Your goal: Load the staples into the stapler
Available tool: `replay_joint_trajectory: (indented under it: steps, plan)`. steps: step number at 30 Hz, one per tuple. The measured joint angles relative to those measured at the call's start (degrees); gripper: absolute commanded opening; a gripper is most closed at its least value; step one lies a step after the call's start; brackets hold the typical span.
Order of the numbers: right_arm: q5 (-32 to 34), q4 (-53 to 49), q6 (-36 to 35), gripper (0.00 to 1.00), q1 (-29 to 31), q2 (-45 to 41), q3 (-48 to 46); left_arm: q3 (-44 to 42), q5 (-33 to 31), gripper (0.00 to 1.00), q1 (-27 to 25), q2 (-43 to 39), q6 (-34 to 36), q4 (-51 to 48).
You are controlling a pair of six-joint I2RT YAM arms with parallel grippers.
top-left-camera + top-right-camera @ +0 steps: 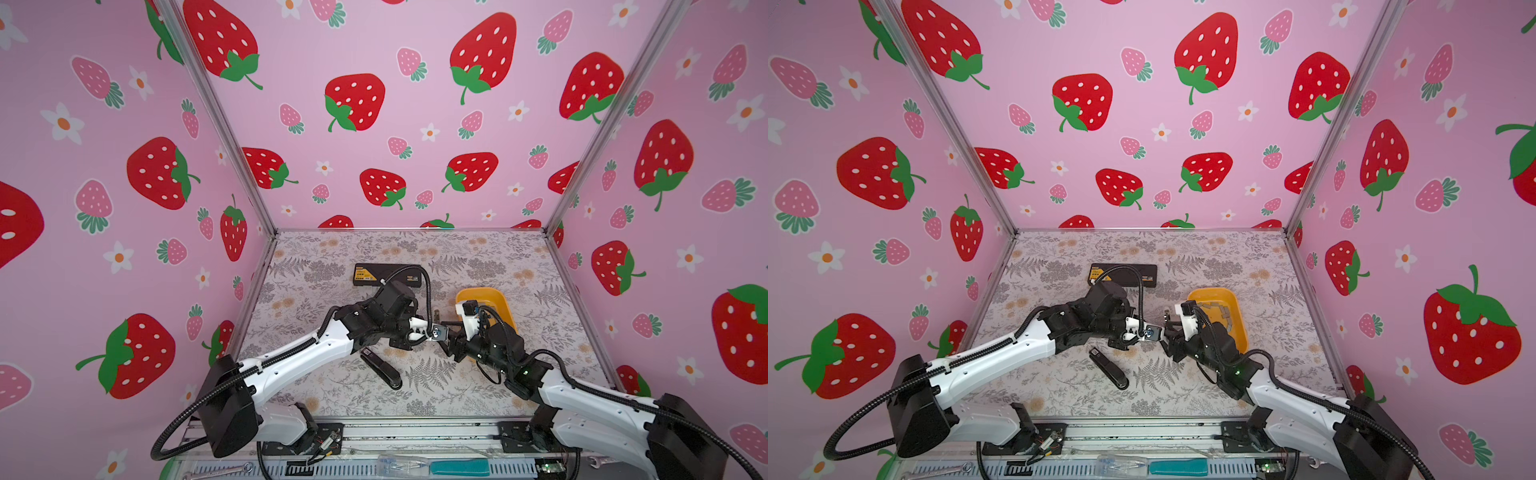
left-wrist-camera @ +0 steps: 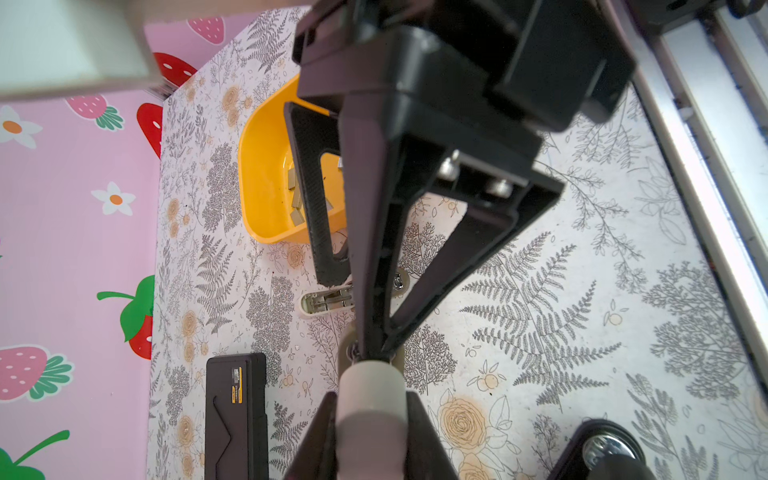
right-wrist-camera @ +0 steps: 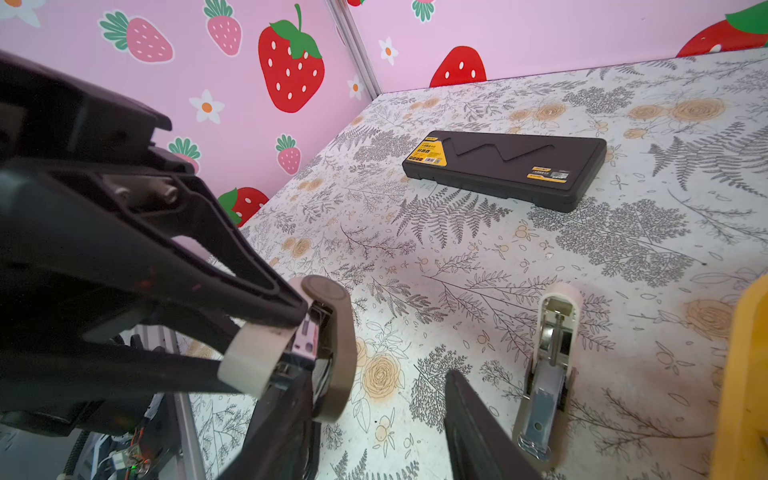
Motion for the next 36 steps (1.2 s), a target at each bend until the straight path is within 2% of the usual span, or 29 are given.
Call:
replay_joint_trajectory:
  steps: [8, 16, 27, 36]
  plan:
    - [1.2, 0.9, 0.3, 0.48, 0.3, 2.5, 1.5, 0.1, -1.1, 0.0, 0.0, -0.1, 0.0, -1.5]
    - [1.8, 2.0, 0.7, 0.48, 0.3, 4.0, 2.2, 6.5, -0.9, 0.0, -0.4, 3.8, -2.0, -8.6]
    - [2.6, 2.4, 0.9, 0.47, 0.5, 7.1, 3.1, 3.3, -1.7, 0.0, -0.7, -3.0, -5.2, -2.7]
    - [2.5, 1.6, 0.9, 0.46, 1.4, 9.0, 3.9, 3.1, -1.9, 0.0, -0.8, -3.6, -6.0, 1.9]
